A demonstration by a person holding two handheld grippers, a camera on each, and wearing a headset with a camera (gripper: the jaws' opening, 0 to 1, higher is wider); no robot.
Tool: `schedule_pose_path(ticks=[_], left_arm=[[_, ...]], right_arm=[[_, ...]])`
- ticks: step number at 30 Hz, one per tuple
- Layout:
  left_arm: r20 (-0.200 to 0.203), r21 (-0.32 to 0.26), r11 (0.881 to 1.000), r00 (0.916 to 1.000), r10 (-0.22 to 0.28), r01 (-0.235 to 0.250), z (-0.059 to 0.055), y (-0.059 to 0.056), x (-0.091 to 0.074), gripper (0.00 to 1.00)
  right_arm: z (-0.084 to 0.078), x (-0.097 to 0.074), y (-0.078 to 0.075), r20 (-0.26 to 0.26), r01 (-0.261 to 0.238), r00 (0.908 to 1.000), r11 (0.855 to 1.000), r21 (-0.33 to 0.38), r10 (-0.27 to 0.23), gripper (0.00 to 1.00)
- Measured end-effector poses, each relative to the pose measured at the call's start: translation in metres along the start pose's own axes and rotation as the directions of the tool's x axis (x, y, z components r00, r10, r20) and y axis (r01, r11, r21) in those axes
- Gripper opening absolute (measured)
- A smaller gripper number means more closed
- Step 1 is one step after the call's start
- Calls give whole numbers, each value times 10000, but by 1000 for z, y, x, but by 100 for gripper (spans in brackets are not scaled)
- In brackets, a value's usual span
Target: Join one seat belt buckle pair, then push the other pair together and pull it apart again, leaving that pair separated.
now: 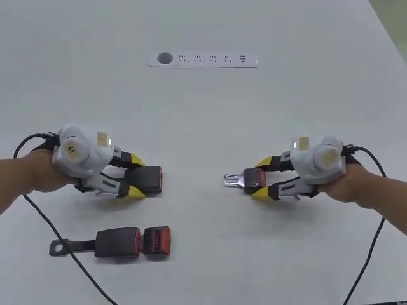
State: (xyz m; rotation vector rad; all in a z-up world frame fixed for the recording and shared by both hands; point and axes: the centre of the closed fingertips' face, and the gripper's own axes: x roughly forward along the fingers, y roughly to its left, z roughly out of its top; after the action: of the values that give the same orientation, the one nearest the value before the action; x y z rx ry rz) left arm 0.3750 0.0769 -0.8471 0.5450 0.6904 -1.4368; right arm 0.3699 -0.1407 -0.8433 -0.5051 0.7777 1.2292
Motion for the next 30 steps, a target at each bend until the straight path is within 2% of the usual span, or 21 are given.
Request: schedule_pose_path(ticks=[8, 14, 15, 17, 18, 19, 20, 21, 22, 23, 24, 25, 26, 27, 28, 30], left_arm=[[-100, 33, 10000, 9999, -25, 26, 0, 0, 0, 36], [-328, 106, 9999, 9995, -23, 27, -1, -1, 0, 36], [-375, 127, 9999, 9993, -9, 14, 0, -1, 0, 36], [-737, 298, 9995, 9973, -38, 60, 0, -1, 1, 36], [-904, 342, 9994, 9959, -47, 78, 0, -1, 1, 36], [-992, 196, 9998, 9950, -72, 92, 2, -2, 1, 37], [-1000, -197, 9998, 9949, -105, 85, 4, -3, 1, 39], [-1120, -683, 9970, 9933, 291, -370, 4, 3, 0, 42], [-1118, -434, 9979, 9928, 432, -483, 6, 8, -2, 46], [-1186, -448, 9963, 9907, 670, -727, 5, 12, -4, 50], [-1245, -849, 9926, 9893, 755, -864, 3, 13, -7, 54], [-1129, -1134, 9899, 9910, 724, -852, 5, 12, -8, 57], [-844, -1102, 9899, 9932, 797, -888, 10, 12, -10, 60], [-518, -1189, 9862, 9926, 1095, -1150, 16, 15, -13, 65], [-495, -1309, 9831, 9912, 1227, -1282, 16, 16, -16, 68], [-607, -1514, 9693, 9805, 1868, -1940, 15, 23, -22, 76]], right_arm=[[-5, -5, -4, -112, 142, 9998, 9999, 91, -141, 37], [-4, -2, -4, -400, 117, 9991, 9997, -229, -126, 37], [-4, -2, -4, -425, 110, 9990, 9997, -204, -118, 37], [-4, -1, -3, -552, 152, 9983, 9995, -282, -167, 39], [-5, 0, -7, -633, 466, 9967, 9973, -559, -501, 42], [-1, -1, -9, -444, 757, 9960, 9967, -287, -769, 45], [5, -1, -10, -112, 930, 9956, 9955, 176, -928, 49], [13, -3, -12, 377, 1134, 9925, 9912, 683, -1161, 53], [15, -5, -16, 496, 1421, 9880, 9863, 837, -1466, 56], [18, -8, -21, 598, 1763, 9815, 9800, 919, -1822, 59], [19, -9, -20, 707, 1852, 9788, 9780, 963, -1923, 61], [20, -10, -22, 688, 2025, 9754, 9748, 940, -2093, 65], [19, -9, -23, 677, 2124, 9734, 9728, 919, -2189, 71], [16, -9, -25, 637, 2340, 9687, 9680, 907, -2401, 77], [17, -8, -24, 672, 2423, 9660, 9650, 1007, -2496, 82], [24, -10, -26, 1035, 2824, 9479, 9450, 1650, -3013, 88]])
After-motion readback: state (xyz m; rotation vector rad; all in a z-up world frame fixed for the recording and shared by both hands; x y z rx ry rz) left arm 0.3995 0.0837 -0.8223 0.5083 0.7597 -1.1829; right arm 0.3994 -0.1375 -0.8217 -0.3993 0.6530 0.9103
